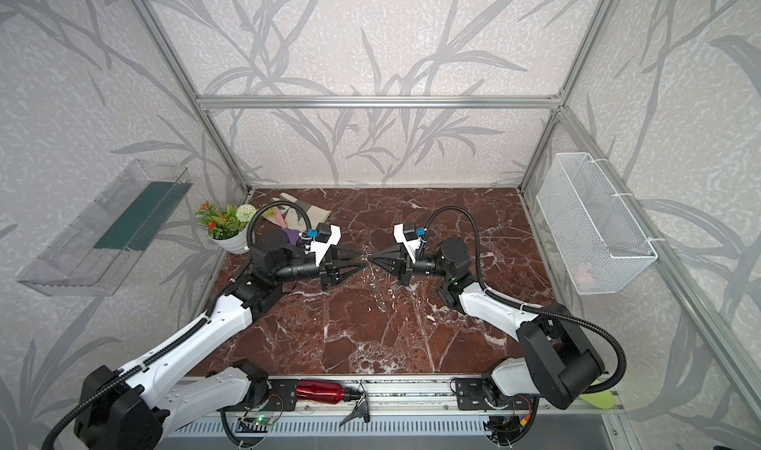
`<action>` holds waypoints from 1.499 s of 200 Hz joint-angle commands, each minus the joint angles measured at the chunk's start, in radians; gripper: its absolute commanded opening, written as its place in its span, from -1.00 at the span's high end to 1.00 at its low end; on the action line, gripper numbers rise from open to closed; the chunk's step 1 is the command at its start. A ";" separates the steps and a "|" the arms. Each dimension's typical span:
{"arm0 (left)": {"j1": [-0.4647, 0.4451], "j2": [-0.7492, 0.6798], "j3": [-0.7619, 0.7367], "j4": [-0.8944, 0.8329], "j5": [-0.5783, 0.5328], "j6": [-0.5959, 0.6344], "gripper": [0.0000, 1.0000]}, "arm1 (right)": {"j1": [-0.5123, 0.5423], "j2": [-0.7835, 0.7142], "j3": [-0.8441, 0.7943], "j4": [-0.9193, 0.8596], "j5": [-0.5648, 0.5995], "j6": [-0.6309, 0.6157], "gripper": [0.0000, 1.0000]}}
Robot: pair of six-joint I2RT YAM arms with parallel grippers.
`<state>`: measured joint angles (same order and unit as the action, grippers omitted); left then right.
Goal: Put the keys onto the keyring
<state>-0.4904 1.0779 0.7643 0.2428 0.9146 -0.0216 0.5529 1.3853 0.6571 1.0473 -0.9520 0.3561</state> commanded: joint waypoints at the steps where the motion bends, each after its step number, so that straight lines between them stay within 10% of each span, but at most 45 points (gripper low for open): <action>1: -0.009 0.004 0.032 0.015 0.036 0.007 0.27 | 0.002 -0.005 0.029 0.062 -0.007 0.007 1.00; 146: -0.019 0.041 0.074 -0.110 0.001 0.044 1.00 | 0.000 -0.005 0.024 0.052 -0.006 0.002 1.00; 300: -0.026 0.228 0.606 -1.205 -0.083 0.771 1.00 | -0.046 -0.217 -0.041 -0.253 0.049 -0.193 0.28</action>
<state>-0.5087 1.2732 1.2713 -0.7288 0.8486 0.5915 0.5083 1.1831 0.6083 0.8772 -0.9077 0.2298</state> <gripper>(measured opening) 0.048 0.359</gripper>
